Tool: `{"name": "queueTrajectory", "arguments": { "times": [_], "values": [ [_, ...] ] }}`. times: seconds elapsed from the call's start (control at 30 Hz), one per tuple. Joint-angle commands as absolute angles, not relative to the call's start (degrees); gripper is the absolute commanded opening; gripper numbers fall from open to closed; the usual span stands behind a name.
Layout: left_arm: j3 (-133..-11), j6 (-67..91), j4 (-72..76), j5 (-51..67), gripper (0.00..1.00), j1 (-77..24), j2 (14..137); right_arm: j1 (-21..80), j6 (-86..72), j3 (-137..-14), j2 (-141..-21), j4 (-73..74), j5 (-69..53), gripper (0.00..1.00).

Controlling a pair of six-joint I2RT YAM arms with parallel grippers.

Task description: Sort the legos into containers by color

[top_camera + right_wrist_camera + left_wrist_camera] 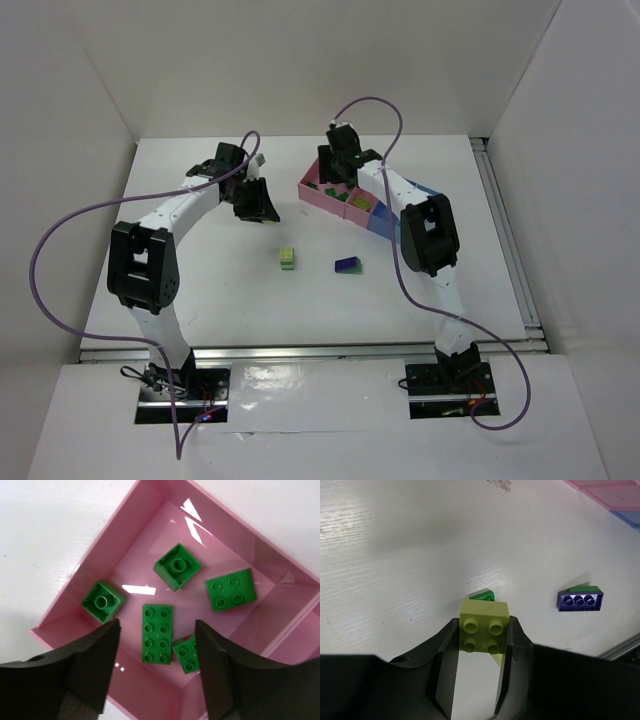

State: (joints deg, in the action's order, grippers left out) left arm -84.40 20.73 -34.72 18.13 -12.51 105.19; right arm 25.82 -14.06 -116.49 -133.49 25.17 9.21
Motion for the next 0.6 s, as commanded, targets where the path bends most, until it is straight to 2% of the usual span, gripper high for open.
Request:
{"name": "queueTrajectory", "arguments": {
  "times": [0.0,0.1,0.4,0.43,0.57],
  "values": [
    [-86.31,19.16,-35.07,18.02,0.00,-12.22,104.59,25.49,-14.50,-114.18,-127.63,24.79,8.27,0.66],
    [-86.31,19.16,-35.07,18.54,0.00,-12.22,104.59,25.49,-14.50,-109.70,-125.08,24.17,5.82,0.48],
    [-86.84,19.16,-35.07,18.54,0.00,-12.74,105.12,24.96,-15.64,-106.70,-125.41,25.66,-0.78,0.42],
    [-86.84,19.16,-35.07,18.54,0.00,-12.74,105.12,24.96,-15.64,-106.00,-125.42,25.66,-1.49,0.36],
    [-87.36,19.16,-35.07,18.54,0.00,-12.74,105.12,24.96,-14.85,-102.58,-124.81,25.66,-6.32,0.28]
  ]
}}
